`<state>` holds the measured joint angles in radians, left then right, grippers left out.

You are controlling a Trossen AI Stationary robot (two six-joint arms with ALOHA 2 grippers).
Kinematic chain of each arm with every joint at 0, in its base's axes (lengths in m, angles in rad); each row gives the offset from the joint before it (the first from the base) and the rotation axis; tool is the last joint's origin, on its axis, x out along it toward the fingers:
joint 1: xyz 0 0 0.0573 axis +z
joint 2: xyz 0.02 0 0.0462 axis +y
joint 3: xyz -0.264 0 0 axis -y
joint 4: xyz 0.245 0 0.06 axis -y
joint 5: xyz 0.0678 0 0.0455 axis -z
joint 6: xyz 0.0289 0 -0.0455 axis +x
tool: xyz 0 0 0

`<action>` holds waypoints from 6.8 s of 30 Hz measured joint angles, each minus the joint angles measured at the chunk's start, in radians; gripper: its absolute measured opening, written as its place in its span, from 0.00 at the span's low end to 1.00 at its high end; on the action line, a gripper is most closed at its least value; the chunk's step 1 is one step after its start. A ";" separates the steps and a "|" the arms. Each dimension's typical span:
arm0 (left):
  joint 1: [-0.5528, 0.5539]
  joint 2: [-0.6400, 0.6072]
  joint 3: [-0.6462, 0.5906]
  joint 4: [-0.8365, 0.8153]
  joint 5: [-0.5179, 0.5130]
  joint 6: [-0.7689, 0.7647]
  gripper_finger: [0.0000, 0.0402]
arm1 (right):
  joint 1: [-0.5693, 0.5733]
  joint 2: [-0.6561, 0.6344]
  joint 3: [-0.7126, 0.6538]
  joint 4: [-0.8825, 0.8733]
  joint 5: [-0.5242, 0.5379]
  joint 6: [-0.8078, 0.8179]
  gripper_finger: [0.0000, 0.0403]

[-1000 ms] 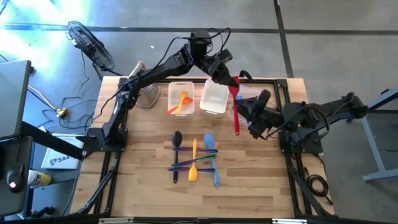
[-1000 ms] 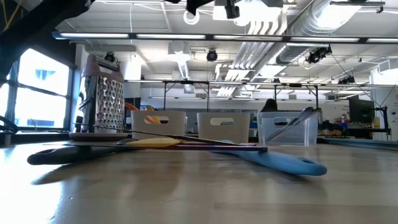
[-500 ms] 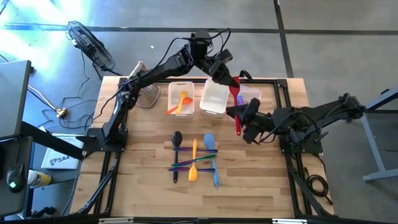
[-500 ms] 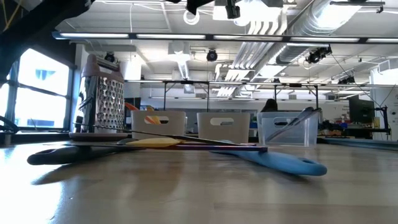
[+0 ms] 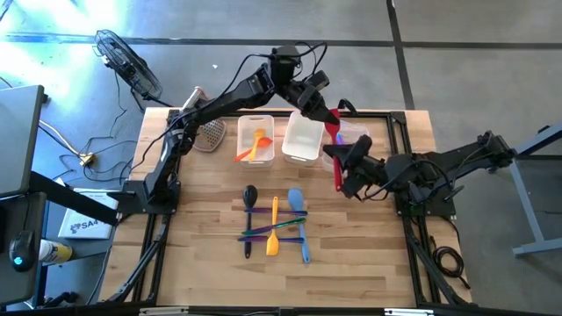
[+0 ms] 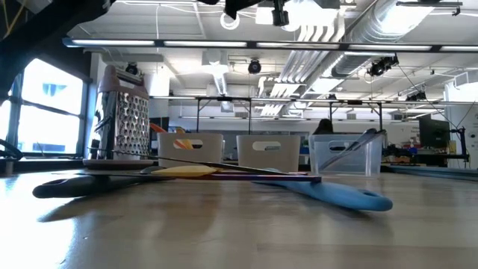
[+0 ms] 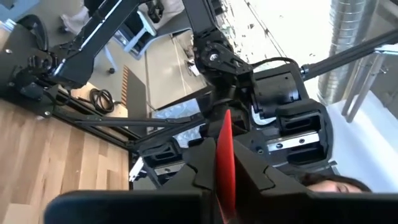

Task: Pick & Place Kitchen Items
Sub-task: Put the red spatula into the left white bin

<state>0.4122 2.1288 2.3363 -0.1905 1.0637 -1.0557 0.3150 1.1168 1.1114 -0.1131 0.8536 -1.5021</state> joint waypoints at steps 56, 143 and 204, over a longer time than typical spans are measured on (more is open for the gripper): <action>-0.171 -0.099 0.001 -0.452 -0.499 1.215 0.31 | -0.527 -0.111 0.000 -0.452 -1.078 1.323 0.01; -0.242 -0.059 0.000 -0.243 -0.672 1.020 0.31 | -0.533 -0.094 0.000 -0.413 -1.088 1.314 0.01; -0.196 -0.183 0.001 -0.661 -1.024 1.110 0.06 | -0.533 -0.344 0.000 -0.669 -0.825 1.454 0.56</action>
<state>0.2157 1.9463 2.3372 -0.8512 0.0398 0.0548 -0.2178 0.7730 1.1114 -0.7822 0.0283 -0.0477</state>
